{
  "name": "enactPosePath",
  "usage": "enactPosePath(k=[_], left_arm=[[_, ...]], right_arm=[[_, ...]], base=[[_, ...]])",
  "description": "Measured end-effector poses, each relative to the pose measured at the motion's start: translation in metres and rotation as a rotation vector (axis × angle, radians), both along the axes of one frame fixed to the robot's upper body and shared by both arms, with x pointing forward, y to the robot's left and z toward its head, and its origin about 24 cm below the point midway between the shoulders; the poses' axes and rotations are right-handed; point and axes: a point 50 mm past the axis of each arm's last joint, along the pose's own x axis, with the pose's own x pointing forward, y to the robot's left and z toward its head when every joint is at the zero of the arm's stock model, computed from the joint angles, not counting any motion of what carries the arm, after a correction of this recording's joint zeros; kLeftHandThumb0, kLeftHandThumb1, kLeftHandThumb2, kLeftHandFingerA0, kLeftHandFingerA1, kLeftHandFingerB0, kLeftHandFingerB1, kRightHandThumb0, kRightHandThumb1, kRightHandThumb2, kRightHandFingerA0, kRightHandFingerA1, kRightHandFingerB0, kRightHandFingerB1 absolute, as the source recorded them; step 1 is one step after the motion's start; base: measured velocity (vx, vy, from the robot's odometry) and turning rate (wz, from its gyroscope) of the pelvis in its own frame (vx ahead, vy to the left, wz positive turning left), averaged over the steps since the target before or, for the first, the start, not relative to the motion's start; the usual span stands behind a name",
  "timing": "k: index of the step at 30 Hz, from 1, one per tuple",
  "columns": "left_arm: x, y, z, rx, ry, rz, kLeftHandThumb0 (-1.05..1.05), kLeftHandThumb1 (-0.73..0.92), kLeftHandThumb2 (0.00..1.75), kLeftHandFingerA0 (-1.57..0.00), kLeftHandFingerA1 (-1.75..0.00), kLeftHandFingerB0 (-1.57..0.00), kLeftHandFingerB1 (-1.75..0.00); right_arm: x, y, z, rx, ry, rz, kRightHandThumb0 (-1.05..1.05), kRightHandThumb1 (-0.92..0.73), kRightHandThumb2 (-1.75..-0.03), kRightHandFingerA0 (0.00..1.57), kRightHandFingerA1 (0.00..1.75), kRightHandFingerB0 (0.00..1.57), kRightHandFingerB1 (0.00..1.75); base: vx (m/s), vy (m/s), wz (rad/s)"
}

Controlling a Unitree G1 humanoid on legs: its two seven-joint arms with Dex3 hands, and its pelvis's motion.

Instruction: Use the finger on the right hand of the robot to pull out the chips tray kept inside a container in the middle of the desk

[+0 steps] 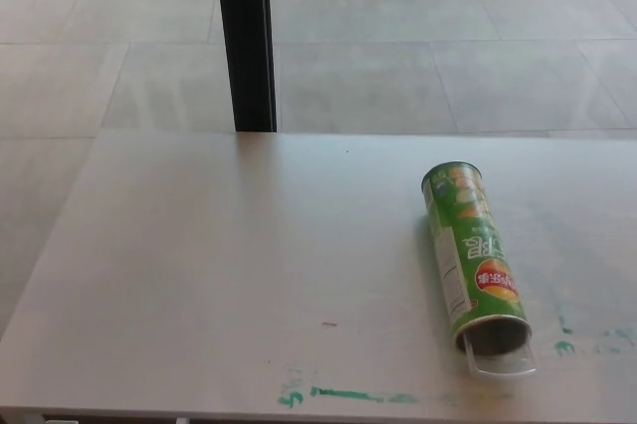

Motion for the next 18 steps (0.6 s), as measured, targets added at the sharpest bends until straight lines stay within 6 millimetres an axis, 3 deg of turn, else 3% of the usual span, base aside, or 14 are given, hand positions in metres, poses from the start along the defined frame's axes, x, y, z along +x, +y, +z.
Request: enactPosePath(k=[9,18], left_arm=[[0.000,0.000,0.000,0.000,0.000,-0.002,-0.22,0.62,0.59,-0.62,-0.73,-0.55,-0.61],[0.001,0.000,0.000,0.001,-0.002,-0.005,-0.24,0.63,0.60,-0.61,-0.72,-0.55,-0.61]], right_arm=[[0.007,0.033,-0.019,-0.190,0.131,0.162,-0.26,-0.57,-0.57,0.92,1.06,0.30,0.32],[0.010,0.053,-0.037,-0.362,0.229,0.256,-0.29,-0.57,-0.57,0.91,0.93,0.34,0.32]], base=[[0.00,0.000,0.00],[0.00,0.000,0.00]])
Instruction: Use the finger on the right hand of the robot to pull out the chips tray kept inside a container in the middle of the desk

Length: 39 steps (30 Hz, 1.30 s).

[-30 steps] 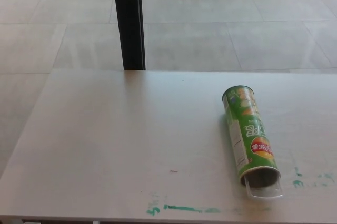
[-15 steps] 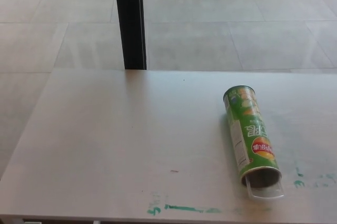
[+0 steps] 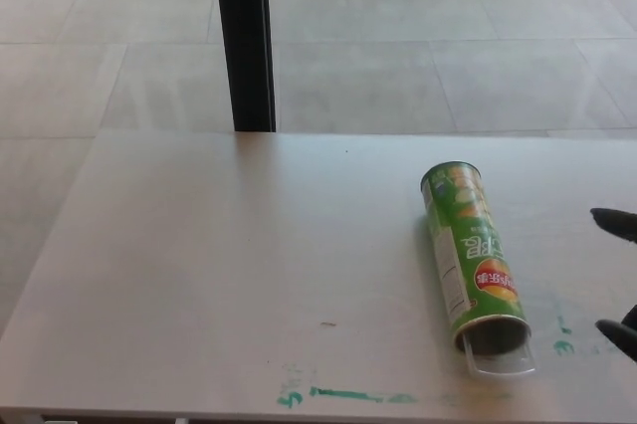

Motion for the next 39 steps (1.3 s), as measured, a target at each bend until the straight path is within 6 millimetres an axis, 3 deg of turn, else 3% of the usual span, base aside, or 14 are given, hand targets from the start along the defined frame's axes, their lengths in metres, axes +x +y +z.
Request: enactPosePath(k=[8,9,10,16,21,39], left_arm=[[0.001,-0.001,0.001,0.002,-0.005,-0.006,-0.24,0.62,0.60,-0.61,-0.71,-0.56,-0.61],[0.001,-0.001,0.001,0.002,-0.005,-0.006,-0.23,0.62,0.59,-0.62,-0.72,-0.57,-0.61],[0.001,-0.001,0.001,0.002,-0.005,-0.006,-0.22,0.63,0.60,-0.60,-0.71,-0.55,-0.60],[0.001,-0.001,0.001,0.002,-0.005,-0.006,-0.23,0.62,0.60,-0.61,-0.72,-0.55,-0.61],[0.001,-0.001,0.001,0.002,-0.005,-0.007,-0.22,0.63,0.61,-0.59,-0.71,-0.54,-0.60],[0.006,-0.002,0.004,0.006,-0.021,-0.022,-0.21,0.62,0.60,-0.56,-0.70,-0.52,-0.61]], right_arm=[[0.003,0.011,-0.020,-0.131,0.082,0.056,-0.31,-0.59,-0.58,0.87,0.96,0.30,0.31],[0.004,0.012,-0.023,-0.147,0.092,0.062,-0.39,-0.47,-0.74,0.88,0.97,0.24,0.42],[0.004,0.013,-0.024,-0.154,0.096,0.064,-0.32,-0.59,-0.58,0.84,1.11,0.31,0.32],[0.009,0.020,-0.037,-0.277,0.142,0.107,-0.31,-0.58,-0.58,0.86,1.16,0.31,0.33],[0.013,0.023,-0.042,-0.378,0.160,0.140,-0.32,-0.60,-0.59,0.78,1.29,0.27,0.35],[0.020,0.034,-0.047,-0.681,0.082,0.228,-0.36,-0.62,-0.58,0.77,1.31,0.28,0.39]], base=[[0.00,0.000,0.00],[0.00,0.000,0.00],[0.00,0.000,0.00],[0.00,0.000,0.00],[0.00,0.000,0.00],[0.00,0.000,0.00]])
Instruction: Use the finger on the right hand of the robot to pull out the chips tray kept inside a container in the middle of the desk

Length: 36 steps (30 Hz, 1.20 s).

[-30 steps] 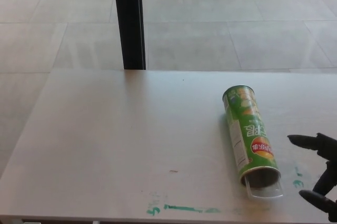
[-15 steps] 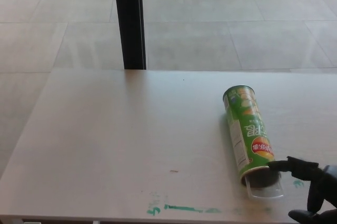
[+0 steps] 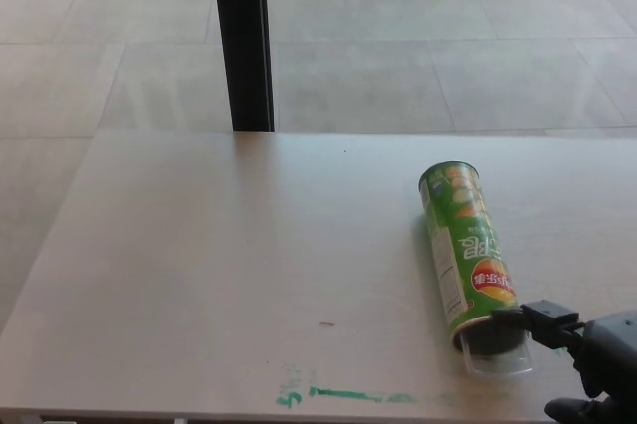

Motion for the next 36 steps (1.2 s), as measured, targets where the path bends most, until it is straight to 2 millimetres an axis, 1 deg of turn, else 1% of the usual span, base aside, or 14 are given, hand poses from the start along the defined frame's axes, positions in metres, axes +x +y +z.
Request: enactPosePath(k=[11,13,14,17,19,20,22,26,28,29,31,33,35,36], left_arm=[[0.002,0.002,0.004,0.006,-0.002,-0.009,-0.24,0.61,0.61,-0.60,-0.72,-0.55,-0.61],[0.002,0.004,0.005,0.011,0.002,-0.008,-0.23,0.60,0.62,-0.62,-0.74,-0.58,-0.64],[0.002,0.004,0.005,0.011,0.003,-0.007,-0.23,0.60,0.63,-0.58,-0.73,-0.56,-0.64],[-0.001,0.005,0.006,0.013,0.009,-0.007,-0.22,0.64,0.60,-0.59,-0.70,-0.55,-0.60],[-0.001,0.006,0.007,0.015,0.013,-0.006,-0.21,0.63,0.61,-0.58,-0.71,-0.53,-0.61],[-0.001,0.006,0.007,0.015,0.013,-0.006,-0.25,0.60,0.63,-0.59,-0.73,-0.54,-0.63],[0.000,0.005,0.008,0.016,0.010,-0.008,-0.22,0.61,0.62,-0.57,-0.71,-0.53,-0.62],[-0.001,0.005,0.008,0.015,0.013,-0.006,-0.22,0.62,0.62,-0.57,-0.70,-0.52,-0.61],[-0.001,0.005,0.008,0.016,0.014,-0.007,-0.22,0.62,0.62,-0.58,-0.71,-0.53,-0.61],[-0.001,0.005,0.009,0.016,0.014,-0.008,-0.23,0.59,0.71,-0.59,-0.73,-0.53,-0.64],[-0.001,0.005,0.008,0.015,0.017,-0.005,-0.23,0.59,0.71,-0.59,-0.73,-0.53,-0.64],[-0.001,0.005,0.008,0.014,0.018,-0.005,-0.20,0.64,0.60,-0.56,-0.69,-0.53,-0.60],[-0.001,0.005,0.008,0.014,0.018,-0.006,-0.21,0.63,0.61,-0.57,-0.70,-0.53,-0.61],[-0.001,0.005,0.008,0.014,0.019,-0.005,-0.21,0.64,0.60,-0.58,-0.70,-0.53,-0.60]], right_arm=[[-0.003,-0.009,-0.003,-0.160,-0.071,0.074,-0.36,-0.62,-0.60,0.75,1.30,0.22,0.40],[-0.009,-0.013,-0.005,-0.183,-0.077,0.087,-0.36,-0.61,-0.59,0.78,1.30,0.25,0.39],[-0.012,-0.014,-0.006,-0.186,-0.082,0.089,-0.35,-0.61,-0.59,0.78,1.28,0.25,0.38],[-0.030,-0.017,-0.012,-0.189,-0.065,0.107,-0.35,-0.62,-0.60,0.77,1.28,0.26,0.38],[-0.038,-0.016,-0.011,-0.182,-0.071,0.116,-0.35,-0.61,-0.59,0.78,1.27,0.26,0.38],[-0.039,-0.016,-0.011,-0.181,-0.072,0.119,-0.36,-0.67,-0.59,0.72,1.35,0.22,0.37],[-0.045,-0.013,-0.007,-0.172,-0.086,0.135,-0.34,-0.60,-0.59,0.80,1.28,0.28,0.37],[-0.047,-0.005,0.006,-0.147,-0.147,0.162,-0.35,-0.61,-0.59,0.79,1.21,0.26,0.37],[-0.047,-0.001,0.010,-0.131,-0.168,0.170,-0.35,-0.61,-0.59,0.79,1.22,0.27,0.38],[-0.048,0.002,0.012,-0.118,-0.178,0.176,-0.35,-0.61,-0.59,0.81,1.22,0.28,0.37],[-0.046,0.009,0.012,-0.096,-0.189,0.183,-0.35,-0.61,-0.59,0.81,1.22,0.28,0.37],[-0.046,0.013,0.012,-0.087,-0.195,0.190,-0.36,-0.61,-0.59,0.81,1.22,0.26,0.39],[-0.044,0.017,0.011,-0.081,-0.196,0.195,-0.35,-0.59,-0.59,0.82,1.26,0.28,0.40],[-0.042,0.018,0.011,-0.079,-0.196,0.194,-0.42,-0.51,-0.79,0.86,1.17,0.24,0.49]], base=[[0.00,0.000,0.00],[0.00,0.000,0.00],[0.00,0.000,0.00],[0.00,0.000,0.00],[0.00,0.000,0.00],[0.00,0.000,0.00],[0.00,0.000,0.00],[0.00,0.000,0.00],[0.00,0.000,0.00],[0.00,0.000,0.00],[0.00,0.000,0.00],[0.00,0.000,0.00],[0.00,0.000,0.00],[0.00,0.000,0.00]])
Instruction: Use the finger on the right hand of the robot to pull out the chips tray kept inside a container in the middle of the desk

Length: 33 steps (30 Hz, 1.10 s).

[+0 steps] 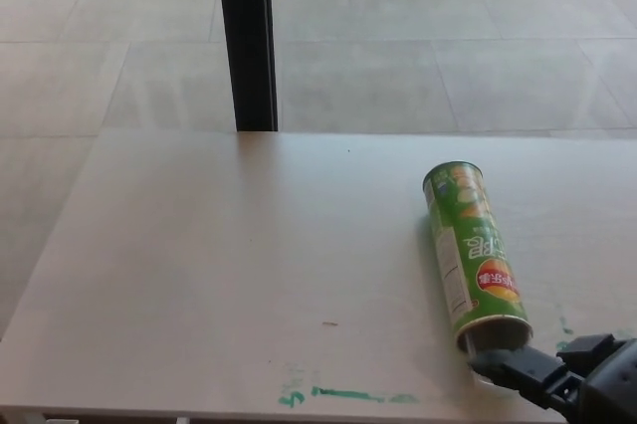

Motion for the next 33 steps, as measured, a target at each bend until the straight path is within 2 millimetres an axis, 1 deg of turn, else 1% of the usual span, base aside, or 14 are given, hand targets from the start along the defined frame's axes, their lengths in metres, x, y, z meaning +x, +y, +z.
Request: enactPosePath(k=[1,7,10,13,14,15,20,25,26,27,28,31,32,33], left_arm=[[0.000,0.000,0.000,0.000,0.000,0.000,-0.21,0.63,0.61,-0.59,-0.71,-0.54,-0.61],[-0.002,0.001,-0.002,-0.006,0.011,0.014,-0.22,0.63,0.61,-0.58,-0.71,-0.52,-0.61],[-0.002,0.001,-0.002,-0.006,0.011,0.014,-0.19,0.65,0.59,-0.59,-0.71,-0.53,-0.60],[-0.003,0.001,-0.003,-0.008,0.013,0.015,-0.21,0.63,0.62,-0.59,-0.72,-0.54,-0.61],[-0.004,0.002,-0.004,-0.010,0.018,0.020,-0.22,0.63,0.61,-0.60,-0.71,-0.54,-0.61],[-0.005,0.002,-0.004,-0.011,0.021,0.022,-0.21,0.62,0.61,-0.59,-0.71,-0.55,-0.61],[-0.007,0.002,-0.005,-0.011,0.029,0.024,-0.21,0.62,0.62,-0.58,-0.70,-0.54,-0.61],[-0.004,0.001,-0.004,-0.008,0.018,0.013,-0.21,0.63,0.61,-0.58,-0.71,-0.53,-0.61],[-0.003,0.001,-0.003,-0.007,0.014,0.009,-0.20,0.62,0.63,-0.57,-0.72,-0.53,-0.62],[-0.002,0.000,-0.002,-0.007,0.010,0.006,-0.20,0.62,0.63,-0.57,-0.72,-0.53,-0.62],[-0.002,0.000,-0.002,-0.007,0.008,0.006,-0.21,0.61,0.62,-0.58,-0.71,-0.53,-0.61],[-0.001,0.000,-0.002,-0.007,0.004,0.005,-0.20,0.63,0.59,-0.58,-0.69,-0.53,-0.60],[-0.001,0.000,-0.002,-0.007,0.004,0.005,-0.20,0.63,0.60,-0.59,-0.70,-0.53,-0.60],[-0.001,0.000,-0.001,-0.007,0.003,0.005,-0.20,0.62,0.60,-0.58,-0.71,-0.54,-0.61]], right_arm=[[0.002,0.001,-0.002,0.001,0.002,-0.001,-0.35,-0.60,-0.59,0.80,1.27,0.27,0.40],[0.015,-0.002,-0.003,-0.028,0.000,-0.031,-0.36,-0.61,-0.59,0.77,1.25,0.24,0.40],[0.022,-0.006,0.002,-0.042,-0.012,-0.054,-0.35,-0.58,-0.58,0.81,1.23,0.27,0.40],[0.025,-0.010,0.002,-0.052,-0.009,-0.073,-0.36,-0.59,-0.59,0.80,1.26,0.28,0.40],[0.025,-0.012,0.000,-0.058,-0.004,-0.079,-0.43,-0.50,-0.79,0.86,1.16,0.25,0.49],[0.026,-0.013,-0.001,-0.063,0.000,-0.083,-0.36,-0.59,-0.59,0.80,1.27,0.26,0.41],[0.026,-0.016,-0.005,-0.079,0.016,-0.097,-0.37,-0.60,-0.59,0.80,1.24,0.26,0.40],[0.029,-0.018,-0.007,-0.090,0.023,-0.103,-0.36,-0.60,-0.59,0.80,1.26,0.27,0.41],[0.029,-0.018,-0.008,-0.092,0.026,-0.098,-0.43,-0.51,-0.80,0.86,1.16,0.24,0.50],[0.028,-0.017,-0.010,-0.095,0.032,-0.094,-0.43,-0.51,-0.80,0.86,1.16,0.24,0.50],[0.028,-0.017,-0.011,-0.097,0.035,-0.090,-0.37,-0.58,-0.59,0.82,1.29,0.28,0.43],[0.027,-0.014,-0.014,-0.106,0.044,-0.080,-0.36,-0.60,-0.58,0.81,1.30,0.31,0.41],[0.027,-0.014,-0.015,-0.108,0.047,-0.080,-0.36,-0.59,-0.58,0.82,1.27,0.31,0.40],[0.028,-0.015,-0.017,-0.111,0.054,-0.083,-0.38,-0.60,-0.58,0.80,1.28,0.28,0.43]], base=[[0.00,0.000,0.00],[0.00,0.000,0.00],[0.00,0.000,0.00],[0.00,0.000,0.00],[0.00,0.000,0.00],[0.00,0.000,0.00],[0.00,0.000,0.00],[0.00,0.000,0.00],[0.00,0.000,0.00],[0.00,0.000,0.00],[0.00,0.000,0.00],[0.00,0.000,0.00],[0.00,0.000,0.00],[0.00,0.000,0.00]])
